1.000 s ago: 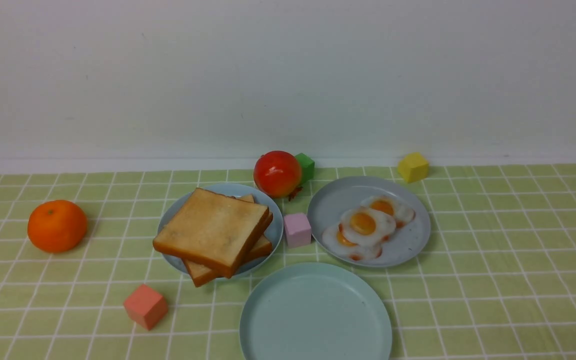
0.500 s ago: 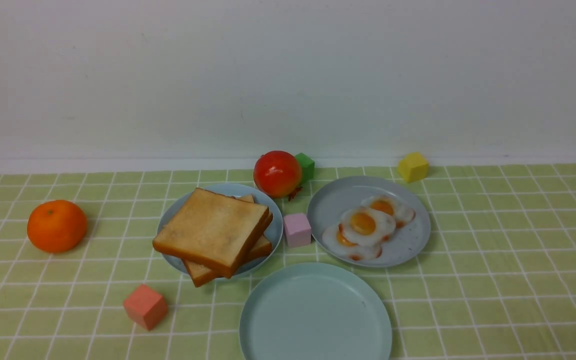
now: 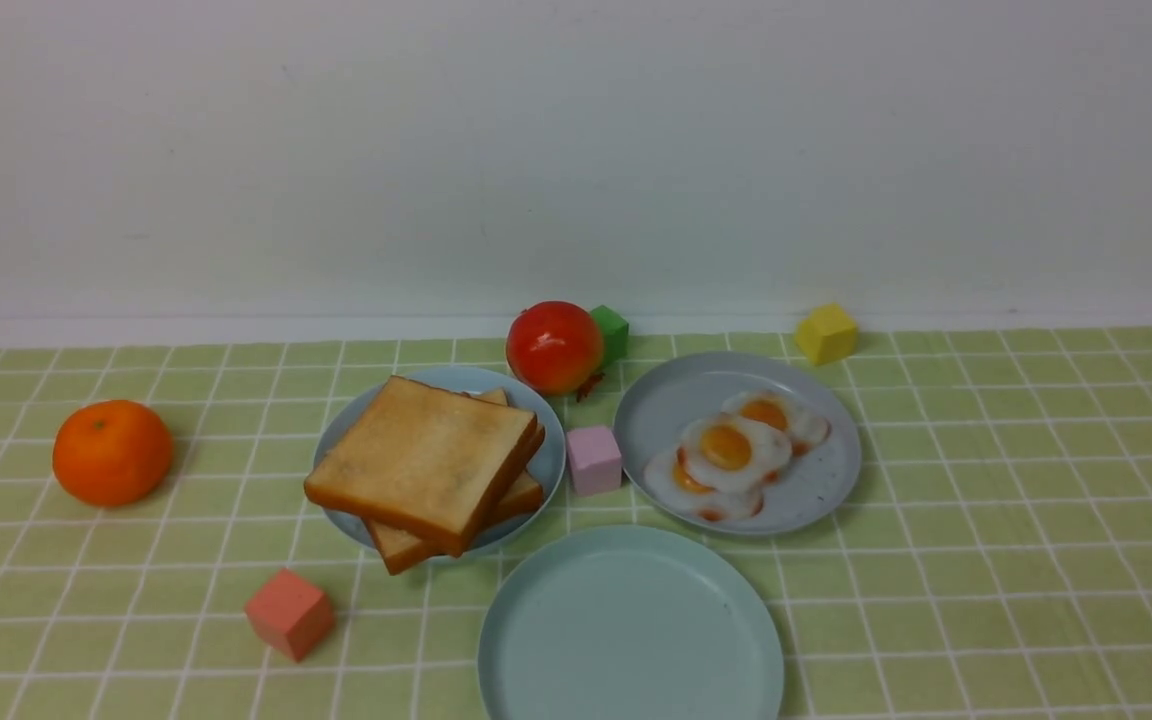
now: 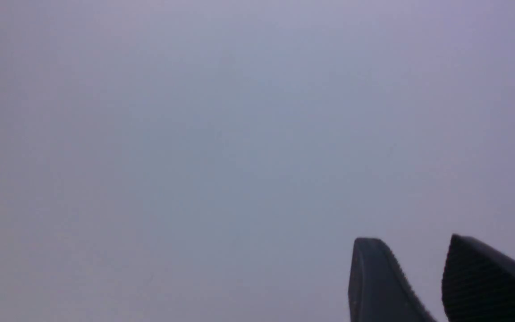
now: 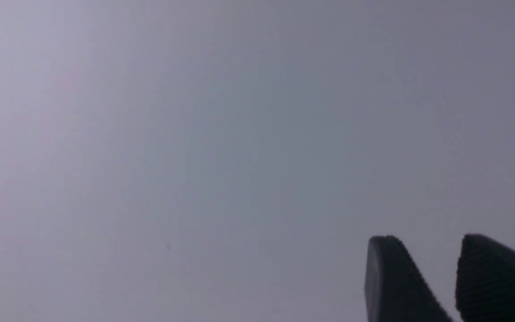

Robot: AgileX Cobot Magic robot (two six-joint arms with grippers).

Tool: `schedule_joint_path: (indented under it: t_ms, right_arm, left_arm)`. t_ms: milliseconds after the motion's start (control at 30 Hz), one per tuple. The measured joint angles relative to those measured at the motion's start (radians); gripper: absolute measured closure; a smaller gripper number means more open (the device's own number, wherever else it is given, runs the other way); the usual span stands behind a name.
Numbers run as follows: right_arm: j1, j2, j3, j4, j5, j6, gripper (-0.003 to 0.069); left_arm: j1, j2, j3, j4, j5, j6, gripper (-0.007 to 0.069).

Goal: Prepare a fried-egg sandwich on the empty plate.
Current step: Use the left arm to grab a slice of bread

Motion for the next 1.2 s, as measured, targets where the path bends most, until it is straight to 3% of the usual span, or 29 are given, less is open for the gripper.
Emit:
schedule_joint_path:
  t_ms: [100,233,267,333,400,433,500,667,800,933,1033,1200]
  right_arm:
    - [0.0,0.017,-0.121,0.016,0.029,0.104,0.0418]
    - [0.0,0.136,-0.389,0.019,0.159,0.15,0.0418]
    - [0.0,0.227,-0.554,0.002,0.258,0.16,0.0418]
    - [0.0,0.29,-0.662,-0.017,0.337,0.161,0.0418]
    - [0.0,0.428,-0.863,-0.072,0.538,0.163,0.0418]
    - [0.0,0.428,-0.863,-0.076,0.538,0.163,0.0418]
    - [0.0,0.573,-1.001,-0.12,0.76,0.163,0.0418]
    - [0.0,0.732,-1.049,-0.174,1.005,0.143,0.0418]
    - [0.0,0.845,-1.042,-0.119,1.201,0.126,0.0418]
    - [0.014,0.924,-1.016,0.061,1.339,-0.085,0.0418]
    - [0.073,0.946,-0.983,0.25,1.361,-0.28,0.0415]
    - [0.156,0.967,-0.966,0.38,1.428,-0.472,0.036]
  left_arm:
    - [0.0,0.001,-0.115,-0.041,-0.059,-0.057,0.0386]
    - [0.0,0.076,-0.342,-0.085,0.027,-0.078,0.0386]
    - [0.0,0.168,-0.519,-0.117,0.158,-0.111,0.0386]
    - [0.0,0.22,-0.623,-0.138,0.264,-0.144,0.0386]
    - [0.0,0.362,-0.819,-0.18,0.54,-0.212,0.0386]
    - [0.0,0.373,-0.831,-0.182,0.562,-0.215,0.0386]
    - [0.0,0.534,-0.941,-0.191,0.81,-0.242,0.0386]
    - [0.0,0.755,-0.973,-0.125,1.009,-0.214,0.0386]
    - [0.0,0.957,-0.973,-0.132,1.124,-0.183,0.0386]
    - [0.0,1.226,-0.996,-0.332,1.217,-0.011,0.0386]
    - [0.004,1.391,-1.08,-0.537,1.264,0.228,0.0386]
    - [0.066,1.635,-1.273,-0.815,1.415,0.533,0.0386]
